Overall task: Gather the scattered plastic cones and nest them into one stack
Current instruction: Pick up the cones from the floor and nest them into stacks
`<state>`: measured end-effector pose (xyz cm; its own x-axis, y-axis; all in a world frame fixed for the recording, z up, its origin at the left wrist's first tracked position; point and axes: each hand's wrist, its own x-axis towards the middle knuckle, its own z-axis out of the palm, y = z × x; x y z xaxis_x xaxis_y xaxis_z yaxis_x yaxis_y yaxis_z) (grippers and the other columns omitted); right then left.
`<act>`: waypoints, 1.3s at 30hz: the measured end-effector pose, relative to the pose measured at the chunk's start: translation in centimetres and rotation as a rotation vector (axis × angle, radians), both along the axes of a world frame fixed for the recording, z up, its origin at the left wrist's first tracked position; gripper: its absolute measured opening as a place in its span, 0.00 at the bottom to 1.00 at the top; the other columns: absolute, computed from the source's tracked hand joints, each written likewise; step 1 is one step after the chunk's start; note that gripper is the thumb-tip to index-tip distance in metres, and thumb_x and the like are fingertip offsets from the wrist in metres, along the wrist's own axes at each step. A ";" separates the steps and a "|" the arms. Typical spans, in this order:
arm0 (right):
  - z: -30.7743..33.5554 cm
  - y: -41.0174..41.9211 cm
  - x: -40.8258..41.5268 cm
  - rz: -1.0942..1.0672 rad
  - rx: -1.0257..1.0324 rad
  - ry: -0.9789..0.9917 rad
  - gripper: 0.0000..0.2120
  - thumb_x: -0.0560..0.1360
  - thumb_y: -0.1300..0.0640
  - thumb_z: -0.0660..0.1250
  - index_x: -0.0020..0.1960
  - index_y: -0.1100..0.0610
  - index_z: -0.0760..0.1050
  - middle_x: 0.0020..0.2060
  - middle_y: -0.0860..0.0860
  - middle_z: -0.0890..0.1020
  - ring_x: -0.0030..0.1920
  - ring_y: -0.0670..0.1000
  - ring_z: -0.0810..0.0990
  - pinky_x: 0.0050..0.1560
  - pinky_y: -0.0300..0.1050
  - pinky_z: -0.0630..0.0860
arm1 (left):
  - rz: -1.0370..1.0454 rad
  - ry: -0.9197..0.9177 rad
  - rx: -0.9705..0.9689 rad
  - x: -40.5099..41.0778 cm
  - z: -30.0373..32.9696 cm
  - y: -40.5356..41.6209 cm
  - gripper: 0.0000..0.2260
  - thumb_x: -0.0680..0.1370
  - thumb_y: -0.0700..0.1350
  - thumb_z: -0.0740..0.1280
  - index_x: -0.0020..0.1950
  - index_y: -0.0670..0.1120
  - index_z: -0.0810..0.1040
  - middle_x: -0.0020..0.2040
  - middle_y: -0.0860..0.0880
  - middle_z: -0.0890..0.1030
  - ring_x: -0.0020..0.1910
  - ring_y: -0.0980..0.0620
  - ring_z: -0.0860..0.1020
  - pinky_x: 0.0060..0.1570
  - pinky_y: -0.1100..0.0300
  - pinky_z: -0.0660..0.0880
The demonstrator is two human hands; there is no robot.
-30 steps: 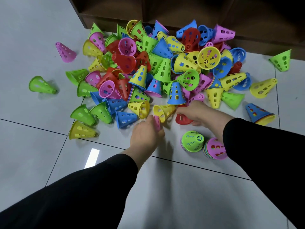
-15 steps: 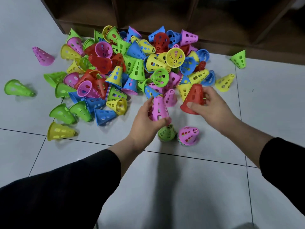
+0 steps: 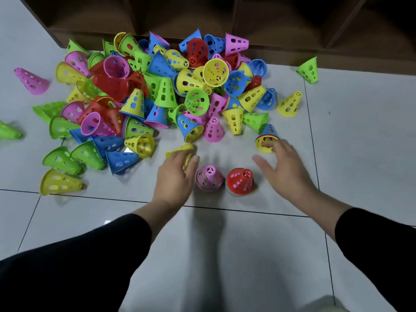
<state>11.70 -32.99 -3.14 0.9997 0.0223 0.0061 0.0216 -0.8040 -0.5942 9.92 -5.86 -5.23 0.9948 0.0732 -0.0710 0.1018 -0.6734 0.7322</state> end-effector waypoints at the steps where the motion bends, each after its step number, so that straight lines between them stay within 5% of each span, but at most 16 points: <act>1: -0.2 -0.5 1.2 -0.076 -0.031 -0.014 0.25 0.74 0.39 0.65 0.61 0.57 0.75 0.55 0.53 0.77 0.57 0.57 0.75 0.59 0.50 0.71 | 0.036 0.002 0.096 0.9 -0.3 0.6 0.25 0.79 0.60 0.58 0.68 0.46 0.76 0.63 0.45 0.78 0.62 0.45 0.76 0.62 0.49 0.73; 7: -1.5 -1.3 7.3 -0.423 -0.019 0.417 0.37 0.75 0.35 0.64 0.73 0.61 0.64 0.66 0.62 0.72 0.65 0.63 0.73 0.62 0.54 0.72 | -0.129 0.169 0.650 5.1 -1.4 3.1 0.27 0.78 0.57 0.65 0.73 0.47 0.67 0.72 0.43 0.69 0.68 0.39 0.70 0.61 0.43 0.69; 11: -2.7 -0.4 9.9 -0.615 0.241 0.633 0.39 0.72 0.30 0.64 0.66 0.62 0.69 0.58 0.58 0.77 0.54 0.60 0.79 0.53 0.58 0.81 | -0.202 0.215 0.771 6.7 -1.8 3.3 0.21 0.77 0.57 0.67 0.65 0.47 0.72 0.62 0.44 0.75 0.62 0.39 0.73 0.56 0.46 0.71; 19: -4.4 1.0 10.6 -0.618 0.345 0.584 0.26 0.70 0.43 0.74 0.57 0.60 0.74 0.42 0.52 0.76 0.46 0.57 0.81 0.52 0.52 0.82 | -0.299 0.175 0.960 7.2 -2.3 3.6 0.23 0.74 0.63 0.68 0.58 0.47 0.74 0.54 0.46 0.80 0.57 0.42 0.75 0.54 0.49 0.67; 21: -4.3 0.9 10.3 -0.615 0.369 0.544 0.23 0.70 0.45 0.73 0.56 0.61 0.76 0.39 0.52 0.77 0.40 0.54 0.79 0.46 0.50 0.80 | -0.251 0.181 0.886 7.0 -2.3 4.0 0.23 0.73 0.63 0.68 0.57 0.45 0.74 0.52 0.44 0.81 0.55 0.40 0.76 0.53 0.48 0.68; 24: -3.3 1.2 9.2 -0.551 0.408 0.445 0.16 0.71 0.48 0.72 0.52 0.58 0.78 0.38 0.50 0.79 0.34 0.49 0.76 0.37 0.43 0.74 | -0.042 0.138 0.493 6.4 -1.8 4.6 0.22 0.71 0.58 0.72 0.54 0.42 0.74 0.47 0.40 0.80 0.48 0.38 0.78 0.46 0.49 0.70; 29: -0.7 1.4 5.6 -0.443 0.474 0.308 0.23 0.70 0.48 0.75 0.61 0.52 0.73 0.47 0.47 0.81 0.45 0.49 0.81 0.50 0.45 0.79 | -0.008 0.059 0.163 4.3 0.2 4.6 0.24 0.73 0.53 0.73 0.65 0.45 0.73 0.53 0.44 0.81 0.51 0.43 0.78 0.48 0.53 0.73; 33: 2.1 3.0 1.6 -0.253 0.599 0.174 0.28 0.70 0.53 0.77 0.64 0.52 0.68 0.52 0.47 0.82 0.46 0.41 0.82 0.51 0.37 0.77 | -0.035 -0.008 -0.161 1.8 2.5 3.0 0.17 0.75 0.51 0.73 0.59 0.48 0.74 0.48 0.54 0.80 0.46 0.62 0.77 0.47 0.64 0.74; 35: 2.7 3.6 -0.8 -0.125 0.623 0.126 0.32 0.66 0.49 0.79 0.64 0.51 0.67 0.54 0.49 0.82 0.51 0.47 0.83 0.54 0.44 0.79 | -0.066 -0.028 -0.226 0.4 3.3 1.8 0.18 0.75 0.51 0.73 0.60 0.49 0.72 0.49 0.58 0.78 0.48 0.65 0.77 0.48 0.70 0.72; 39: 2.1 4.2 -4.1 0.010 0.537 0.169 0.34 0.64 0.49 0.80 0.63 0.42 0.63 0.55 0.38 0.79 0.55 0.44 0.81 0.56 0.43 0.77 | -0.204 -0.004 -0.162 -1.4 3.1 0.0 0.23 0.75 0.52 0.72 0.66 0.50 0.68 0.54 0.54 0.79 0.52 0.56 0.78 0.51 0.60 0.73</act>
<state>7.61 -28.75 -0.99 0.9875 0.0700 -0.1413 -0.1035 -0.3881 -0.9158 8.48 -5.89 -2.16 0.9880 -0.1411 -0.0620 -0.0268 -0.5533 0.8326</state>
